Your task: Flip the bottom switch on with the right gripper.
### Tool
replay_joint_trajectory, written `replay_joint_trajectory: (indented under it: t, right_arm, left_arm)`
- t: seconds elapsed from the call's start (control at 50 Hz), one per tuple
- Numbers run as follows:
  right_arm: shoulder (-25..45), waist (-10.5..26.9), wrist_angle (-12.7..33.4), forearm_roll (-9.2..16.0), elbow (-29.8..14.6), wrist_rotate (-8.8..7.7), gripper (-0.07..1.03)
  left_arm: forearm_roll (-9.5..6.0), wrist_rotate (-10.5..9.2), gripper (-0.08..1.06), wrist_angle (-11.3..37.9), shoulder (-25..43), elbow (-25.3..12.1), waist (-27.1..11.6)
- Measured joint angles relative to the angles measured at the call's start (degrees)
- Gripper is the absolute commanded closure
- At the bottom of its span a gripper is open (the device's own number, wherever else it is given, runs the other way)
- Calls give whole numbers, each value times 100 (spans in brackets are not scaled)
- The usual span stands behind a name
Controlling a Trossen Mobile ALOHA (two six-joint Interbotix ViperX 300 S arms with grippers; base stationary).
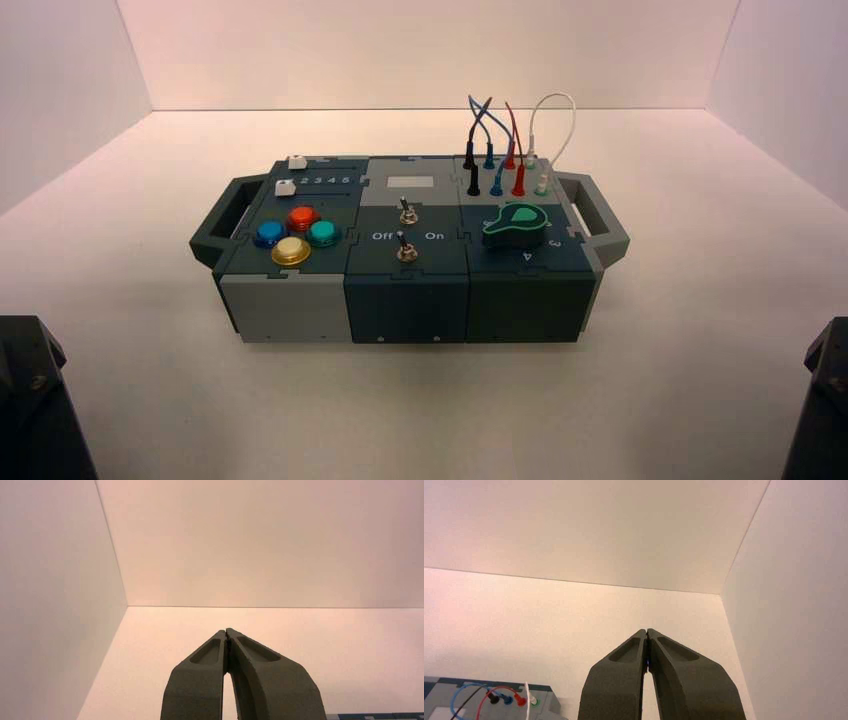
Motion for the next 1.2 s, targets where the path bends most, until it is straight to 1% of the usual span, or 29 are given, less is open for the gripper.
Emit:
replay_joint_trajectory:
  t: [0.32, 0.44, 0.5, 0.64, 0.74, 0.84, 0.96, 1.12, 1.2]
  right_arm:
    - [0, 0, 0, 0, 0, 9, 98]
    - [0, 0, 9, 18, 0, 9, 98]
    - [0, 0, 0, 35, 0, 0, 98]
    - [62, 0, 35, 176, -9, 0, 98]
    - [141, 18, 123, 237, 0, 0, 99]
    - [202, 35, 246, 308, -9, 0, 98]
    - [246, 79, 457, 378, -9, 0, 98]
    - [448, 387, 905, 457, -18, 0, 98]
    - [642, 606, 1204, 580, -26, 0, 98]
  left_arm:
    - [9, 0, 100, 18, 9, 9, 0]
    - [0, 0, 101, 123, 62, 9, 0]
    - [-35, 0, 101, 246, 185, 9, 0]
    - [-53, 9, 100, 492, 536, 9, -70]
    - [-62, 0, 100, 650, 844, 9, -255]
    - [-62, 0, 101, 773, 1107, 9, -439]
    - [-62, 0, 101, 844, 1248, 9, -483]
    - [-62, 0, 101, 1011, 1336, -70, -519]
    - [-62, 0, 101, 1081, 1354, -79, -571]
